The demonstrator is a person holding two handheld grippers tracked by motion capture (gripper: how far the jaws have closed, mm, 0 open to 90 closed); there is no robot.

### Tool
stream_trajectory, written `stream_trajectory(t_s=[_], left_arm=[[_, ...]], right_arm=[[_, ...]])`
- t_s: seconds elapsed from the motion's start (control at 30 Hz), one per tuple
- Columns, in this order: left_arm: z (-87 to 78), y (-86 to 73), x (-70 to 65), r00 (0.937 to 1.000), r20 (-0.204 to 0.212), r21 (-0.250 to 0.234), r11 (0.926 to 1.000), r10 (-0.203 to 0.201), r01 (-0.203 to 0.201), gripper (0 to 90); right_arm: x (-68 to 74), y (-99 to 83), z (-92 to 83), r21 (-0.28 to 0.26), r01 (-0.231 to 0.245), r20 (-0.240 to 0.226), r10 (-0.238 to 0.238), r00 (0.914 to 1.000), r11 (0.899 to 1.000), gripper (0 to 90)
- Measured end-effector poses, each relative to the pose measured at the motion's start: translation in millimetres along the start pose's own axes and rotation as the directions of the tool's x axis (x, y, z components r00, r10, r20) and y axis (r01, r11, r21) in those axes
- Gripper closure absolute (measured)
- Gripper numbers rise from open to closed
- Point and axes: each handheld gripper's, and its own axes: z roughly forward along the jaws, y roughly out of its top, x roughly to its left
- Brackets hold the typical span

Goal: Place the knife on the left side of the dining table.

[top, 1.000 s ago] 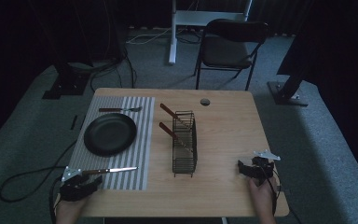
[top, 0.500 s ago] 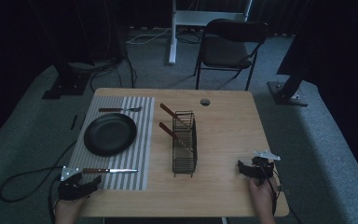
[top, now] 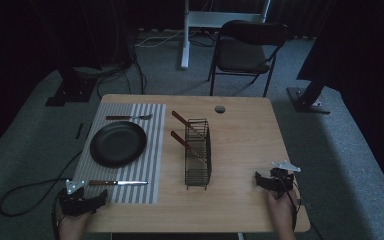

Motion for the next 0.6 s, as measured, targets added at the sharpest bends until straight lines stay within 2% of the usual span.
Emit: stream_trajectory(t_s=[0.03, 0.13, 0.17, 0.47, 0.5, 0.6], left_arm=[[0.0, -0.4, 0.3, 0.9997, -0.021, -0.012, 0.9999, -0.009, 0.009, 0.3], [0.7, 0.3, 0.7, 0.9996, -0.028, -0.009, 0.9999, -0.008, 0.007, 0.3], [1.4, 1.3, 0.0, 0.9989, -0.048, -0.010, 0.9999, 0.004, -0.005, 0.4], [4.2, 3.1, -0.4, 0.9977, -0.051, 0.026, 0.9988, 0.044, -0.043, 0.4], [5.1, 3.0, -2.6, 0.9958, -0.063, 0.035, 0.9973, 0.067, -0.065, 0.3], [4.9, 2.4, -3.0, 0.9960, -0.061, 0.031, 0.9975, 0.066, -0.064, 0.4]], right_arm=[[0.0, 0.0, 0.0, 0.000, 0.000, 0.000, 0.000, 1.0000, 1.000, 11.8], [0.0, 0.0, 0.0, 0.000, 0.000, 0.000, 0.000, 1.0000, 1.000, 11.8], [0.0, 0.0, 0.0, 0.000, 0.001, 0.000, -0.001, 1.0000, 1.000, 11.8], [0.0, 0.0, 0.0, 0.000, 0.000, 0.000, 0.000, 1.0000, 1.000, 11.8], [0.0, 0.0, 0.0, 0.000, 0.000, 0.000, 0.000, 1.0000, 1.000, 11.8], [0.0, 0.0, 0.0, 0.000, 0.000, 0.000, 0.000, 1.0000, 1.000, 11.8]])
